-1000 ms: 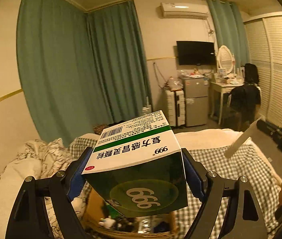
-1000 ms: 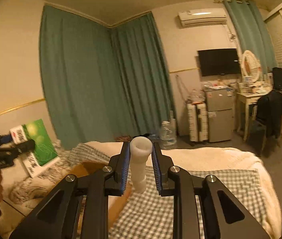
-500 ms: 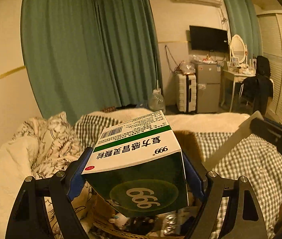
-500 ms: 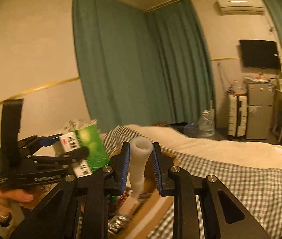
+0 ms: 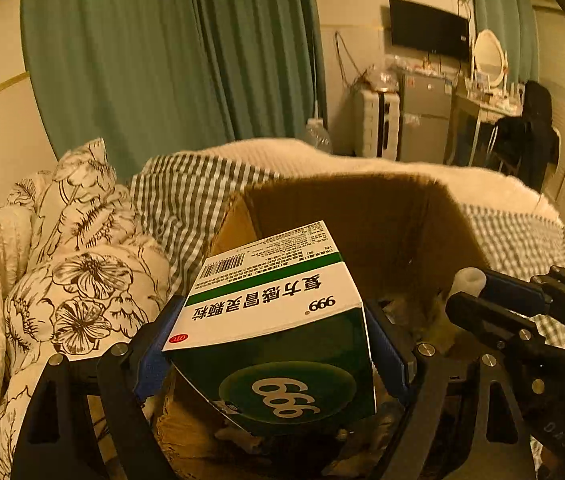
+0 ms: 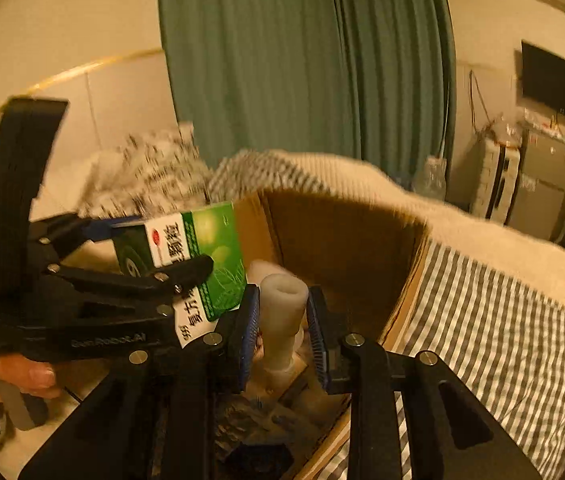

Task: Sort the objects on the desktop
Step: 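Lift and carry the medicine box and white cylinder with both tools over the box, then open the left tool to drop the medicine box while the right drops the cylinder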

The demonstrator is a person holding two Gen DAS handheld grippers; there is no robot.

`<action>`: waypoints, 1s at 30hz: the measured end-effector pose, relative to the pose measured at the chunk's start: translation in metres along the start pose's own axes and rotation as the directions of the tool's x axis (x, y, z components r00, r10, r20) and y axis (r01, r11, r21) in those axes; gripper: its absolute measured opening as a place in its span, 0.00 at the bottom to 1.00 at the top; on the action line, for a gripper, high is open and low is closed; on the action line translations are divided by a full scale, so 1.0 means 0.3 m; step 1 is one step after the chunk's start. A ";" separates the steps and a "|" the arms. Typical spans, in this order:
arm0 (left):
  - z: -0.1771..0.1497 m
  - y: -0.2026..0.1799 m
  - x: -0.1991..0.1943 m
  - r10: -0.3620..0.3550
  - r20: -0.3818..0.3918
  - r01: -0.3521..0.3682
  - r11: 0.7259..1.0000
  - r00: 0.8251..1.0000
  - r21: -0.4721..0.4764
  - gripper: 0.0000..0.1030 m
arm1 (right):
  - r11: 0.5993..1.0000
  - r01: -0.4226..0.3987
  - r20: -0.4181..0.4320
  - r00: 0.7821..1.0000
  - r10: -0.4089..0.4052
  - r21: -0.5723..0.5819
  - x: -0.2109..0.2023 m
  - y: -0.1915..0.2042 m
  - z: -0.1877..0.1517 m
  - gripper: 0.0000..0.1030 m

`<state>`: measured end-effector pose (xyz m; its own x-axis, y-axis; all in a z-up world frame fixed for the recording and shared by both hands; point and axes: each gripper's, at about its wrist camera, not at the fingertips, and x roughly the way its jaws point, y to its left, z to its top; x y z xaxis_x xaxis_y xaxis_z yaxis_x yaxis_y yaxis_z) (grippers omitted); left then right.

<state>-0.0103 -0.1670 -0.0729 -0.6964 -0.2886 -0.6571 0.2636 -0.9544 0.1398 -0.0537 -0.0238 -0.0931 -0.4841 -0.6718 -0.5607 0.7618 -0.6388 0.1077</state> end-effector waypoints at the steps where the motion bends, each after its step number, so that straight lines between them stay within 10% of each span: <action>1: -0.004 -0.002 0.008 0.003 -0.008 -0.003 1.000 1.000 0.006 0.84 | 1.000 -0.007 -0.012 1.000 0.007 0.003 0.006 0.000 -0.011 0.24; 15: 0.014 -0.052 -0.127 0.058 0.017 -0.059 0.998 0.998 0.023 0.96 | 0.996 0.094 0.086 0.992 -0.094 0.000 -0.153 -0.019 0.015 0.64; 30: 0.117 -0.117 -0.542 0.014 0.212 -0.006 0.999 0.977 -0.038 1.00 | 0.967 0.241 0.294 0.921 -0.256 0.086 -0.677 -0.077 0.062 0.89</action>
<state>0.0703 -0.0892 0.0551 -0.8182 -0.3119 -0.4830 0.2935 -0.9489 0.1156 0.0188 0.1203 0.0336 -0.7670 -0.5657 -0.3027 0.5830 -0.8115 0.0395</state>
